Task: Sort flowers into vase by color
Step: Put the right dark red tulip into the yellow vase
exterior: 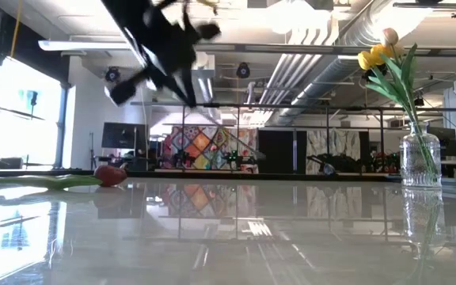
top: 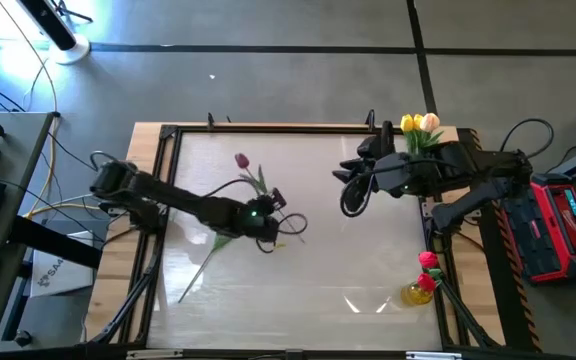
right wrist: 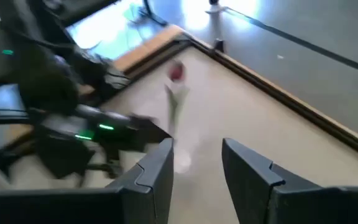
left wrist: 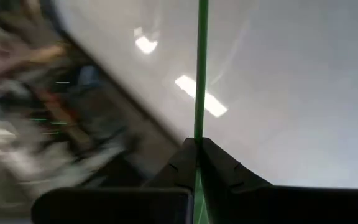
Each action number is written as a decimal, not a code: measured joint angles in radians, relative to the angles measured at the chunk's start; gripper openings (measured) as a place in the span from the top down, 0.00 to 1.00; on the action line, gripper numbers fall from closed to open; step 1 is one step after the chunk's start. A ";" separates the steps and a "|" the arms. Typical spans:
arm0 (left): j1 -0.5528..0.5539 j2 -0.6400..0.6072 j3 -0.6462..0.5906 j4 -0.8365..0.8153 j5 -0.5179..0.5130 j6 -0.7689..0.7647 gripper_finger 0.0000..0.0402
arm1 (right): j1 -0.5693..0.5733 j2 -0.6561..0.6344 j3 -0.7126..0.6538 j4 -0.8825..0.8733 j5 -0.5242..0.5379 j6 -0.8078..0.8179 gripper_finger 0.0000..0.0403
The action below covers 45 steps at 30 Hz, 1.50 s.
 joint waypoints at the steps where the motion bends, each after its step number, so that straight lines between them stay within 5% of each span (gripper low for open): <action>1: -0.011 -0.018 -0.001 0.008 -0.053 0.063 1.00 | 0.000 0.000 0.000 -0.022 0.004 0.007 0.69; 5: -0.026 -0.100 -0.001 0.153 -0.243 0.290 1.00 | 0.000 0.002 0.000 -0.079 -0.007 0.013 0.69; 8: -0.031 -0.162 -0.001 0.303 -0.278 0.459 1.00 | 0.000 0.002 0.000 -0.077 -0.047 0.009 0.69; 14: -0.053 -0.279 0.010 0.618 -0.099 0.826 1.00 | 0.001 0.002 0.000 -0.033 -0.143 -0.023 0.69; 20: -0.054 -0.304 0.096 0.620 -0.024 1.008 1.00 | 0.001 0.002 0.000 -0.004 -0.255 -0.006 0.69; 28: -0.050 -0.302 0.121 0.826 0.081 1.248 1.00 | -0.002 0.002 0.000 0.169 -0.315 -0.056 0.69; 45: 0.051 -0.302 0.124 0.939 0.774 1.525 1.00 | -0.005 0.010 0.000 0.394 -0.410 -0.031 0.69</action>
